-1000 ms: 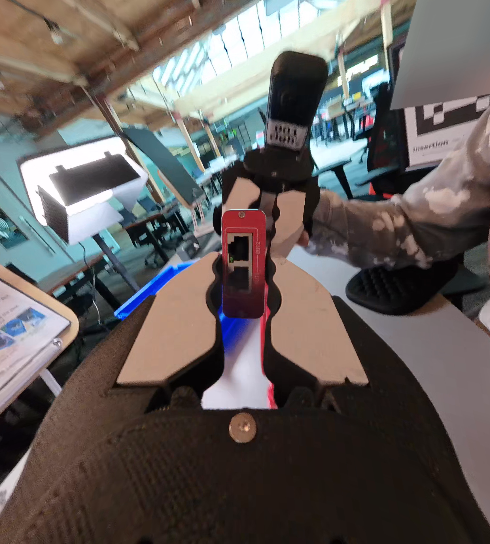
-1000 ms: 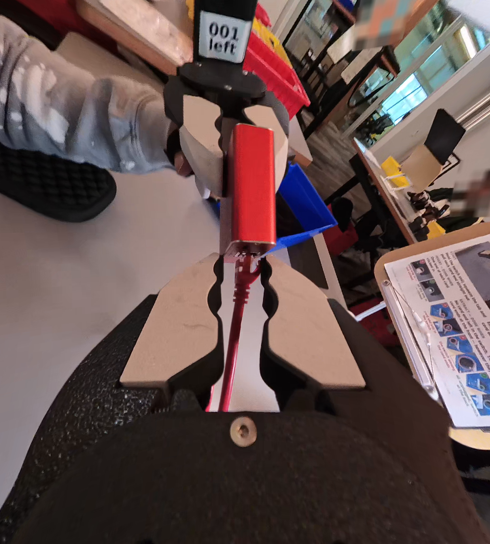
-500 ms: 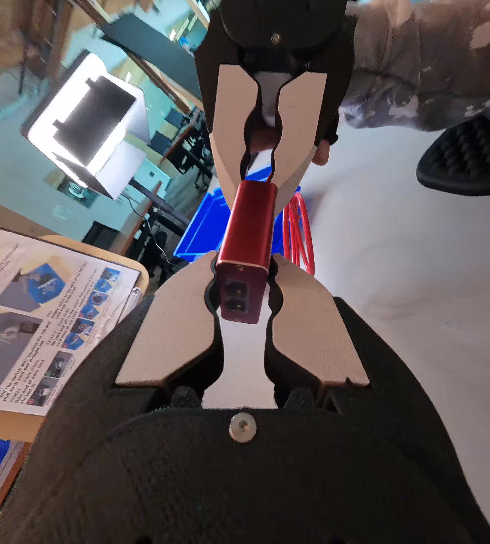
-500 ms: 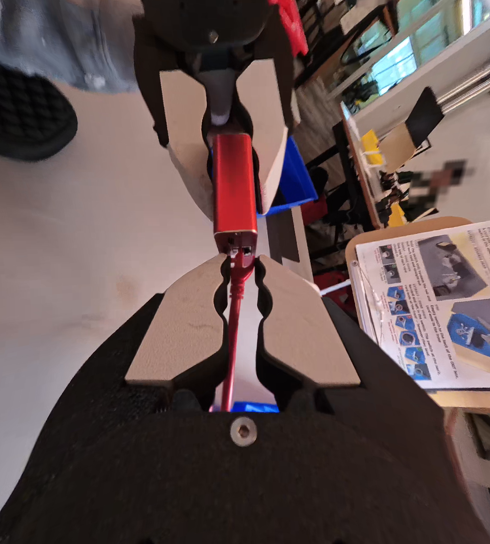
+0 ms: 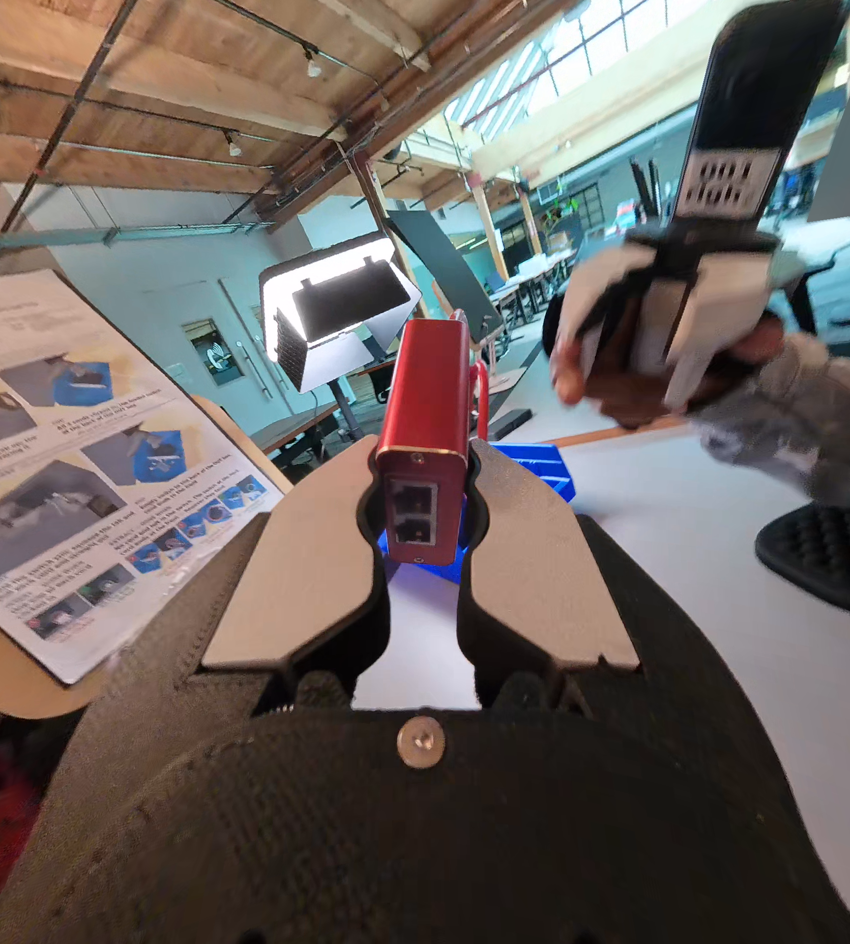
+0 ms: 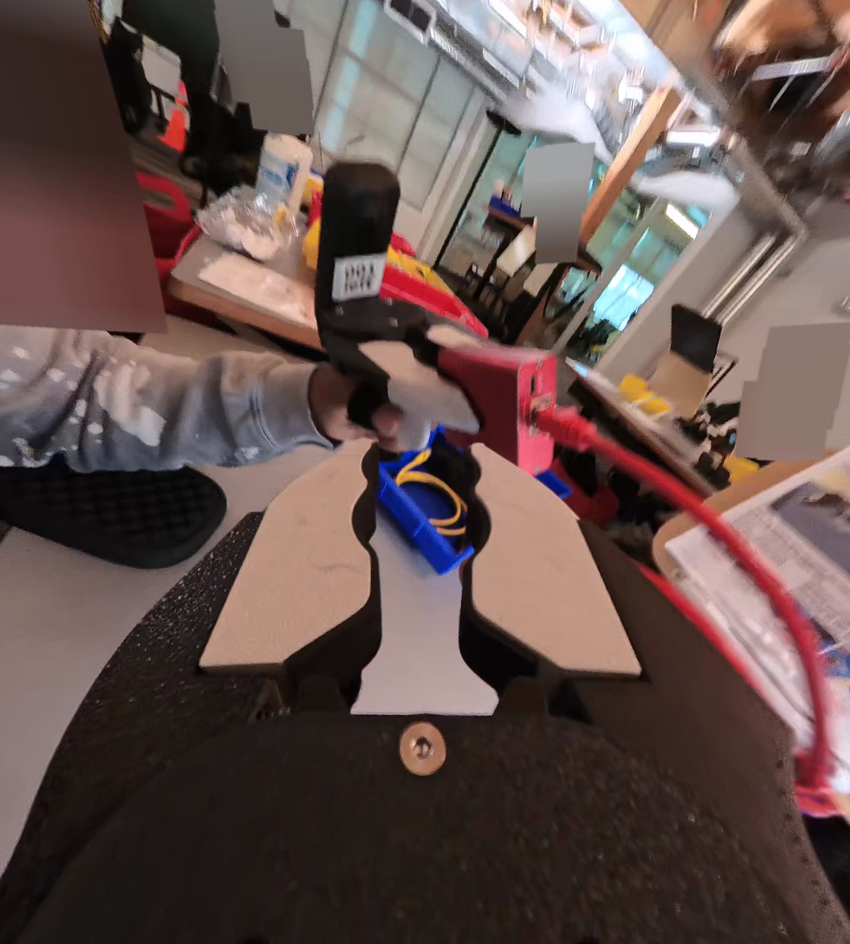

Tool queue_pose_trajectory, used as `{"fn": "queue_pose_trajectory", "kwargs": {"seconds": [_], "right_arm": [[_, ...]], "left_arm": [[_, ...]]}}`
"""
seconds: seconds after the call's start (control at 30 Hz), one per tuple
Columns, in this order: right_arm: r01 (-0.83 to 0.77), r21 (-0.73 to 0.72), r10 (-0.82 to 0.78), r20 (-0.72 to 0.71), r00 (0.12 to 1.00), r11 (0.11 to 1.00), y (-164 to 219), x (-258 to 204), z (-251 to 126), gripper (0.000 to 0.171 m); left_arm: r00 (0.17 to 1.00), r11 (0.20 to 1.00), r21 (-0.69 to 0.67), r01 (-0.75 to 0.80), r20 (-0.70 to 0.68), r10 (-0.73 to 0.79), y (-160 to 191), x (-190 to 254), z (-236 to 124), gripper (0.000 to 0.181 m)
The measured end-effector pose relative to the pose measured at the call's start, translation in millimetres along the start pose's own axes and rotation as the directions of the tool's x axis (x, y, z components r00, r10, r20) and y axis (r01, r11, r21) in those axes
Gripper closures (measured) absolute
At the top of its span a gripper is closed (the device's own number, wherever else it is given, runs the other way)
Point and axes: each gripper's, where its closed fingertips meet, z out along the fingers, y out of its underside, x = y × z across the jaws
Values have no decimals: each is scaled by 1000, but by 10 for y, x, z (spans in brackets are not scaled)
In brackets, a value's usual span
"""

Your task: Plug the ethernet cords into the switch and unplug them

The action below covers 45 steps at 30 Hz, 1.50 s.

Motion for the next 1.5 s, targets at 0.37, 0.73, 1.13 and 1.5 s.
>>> {"fn": "queue_pose_trajectory", "kwargs": {"seconds": [0.37, 0.73, 1.13, 1.5], "right_arm": [[-425, 24, 421, 101, 901, 905, 570, 262, 178, 128], [-548, 82, 513, 258, 819, 832, 642, 221, 155, 145], [-551, 74, 514, 272, 813, 831, 694, 177, 182, 142], [-557, 98, 509, 299, 807, 825, 656, 245, 68, 144]], "left_arm": [[917, 939, -158, 306, -215, -336, 372, 370, 255, 153], [856, 879, -274, 390, -244, -456, 462, 474, 264, 153], [849, 861, -334, 383, -241, -470, 487, 504, 238, 154], [884, 906, -232, 353, -233, -405, 307, 332, 129, 142]]}}
